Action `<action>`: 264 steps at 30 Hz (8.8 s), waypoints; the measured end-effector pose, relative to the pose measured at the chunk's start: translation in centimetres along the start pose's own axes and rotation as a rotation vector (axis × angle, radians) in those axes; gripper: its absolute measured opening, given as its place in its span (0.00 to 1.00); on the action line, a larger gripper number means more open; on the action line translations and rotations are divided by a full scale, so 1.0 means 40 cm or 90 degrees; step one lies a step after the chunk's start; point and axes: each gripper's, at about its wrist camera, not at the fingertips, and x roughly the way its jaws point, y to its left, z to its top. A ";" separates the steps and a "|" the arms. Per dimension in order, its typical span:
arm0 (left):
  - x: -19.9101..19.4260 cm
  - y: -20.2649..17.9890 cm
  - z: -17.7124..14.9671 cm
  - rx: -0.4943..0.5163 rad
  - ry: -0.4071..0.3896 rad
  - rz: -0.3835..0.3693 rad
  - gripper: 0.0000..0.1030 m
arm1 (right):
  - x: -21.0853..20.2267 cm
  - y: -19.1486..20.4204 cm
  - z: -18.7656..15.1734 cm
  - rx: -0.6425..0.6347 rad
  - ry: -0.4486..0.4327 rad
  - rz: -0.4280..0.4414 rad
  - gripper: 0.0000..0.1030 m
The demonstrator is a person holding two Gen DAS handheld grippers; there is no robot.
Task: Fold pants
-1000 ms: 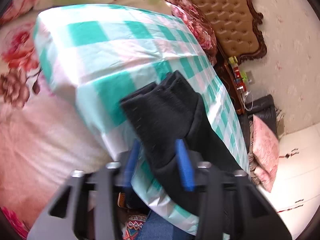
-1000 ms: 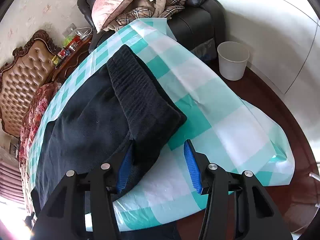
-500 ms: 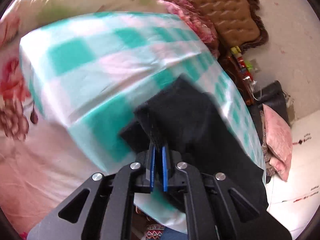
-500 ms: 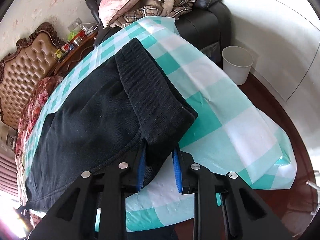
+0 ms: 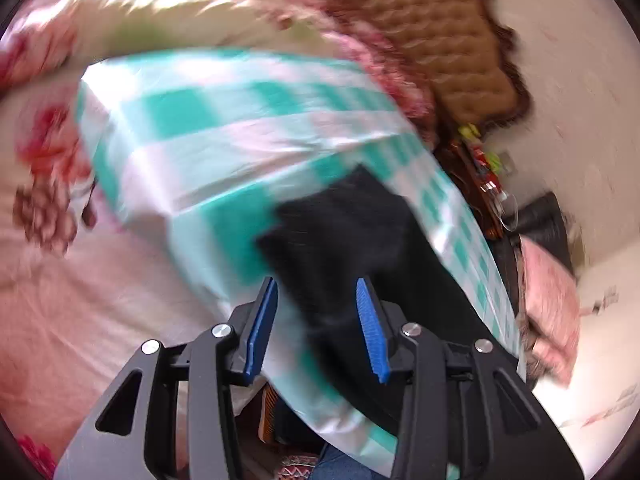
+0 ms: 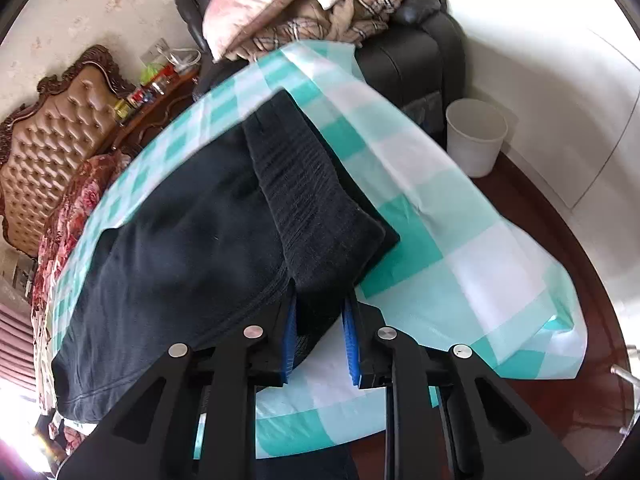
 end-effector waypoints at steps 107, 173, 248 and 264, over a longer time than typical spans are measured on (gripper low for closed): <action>0.225 -0.262 0.040 0.244 -0.090 0.162 0.42 | 0.279 0.241 0.179 -0.279 -0.113 -0.254 0.84; 0.331 -0.721 -0.683 0.564 0.101 0.069 0.79 | 0.154 0.433 -0.234 -0.316 -0.117 -0.137 0.89; 0.675 -1.132 -0.623 0.626 0.170 -0.005 0.38 | 0.120 0.491 -0.316 -0.371 -0.092 -0.098 0.90; 0.379 -0.832 -0.646 0.516 0.128 -0.021 0.50 | 0.103 0.412 0.062 -0.289 -0.165 -0.151 0.90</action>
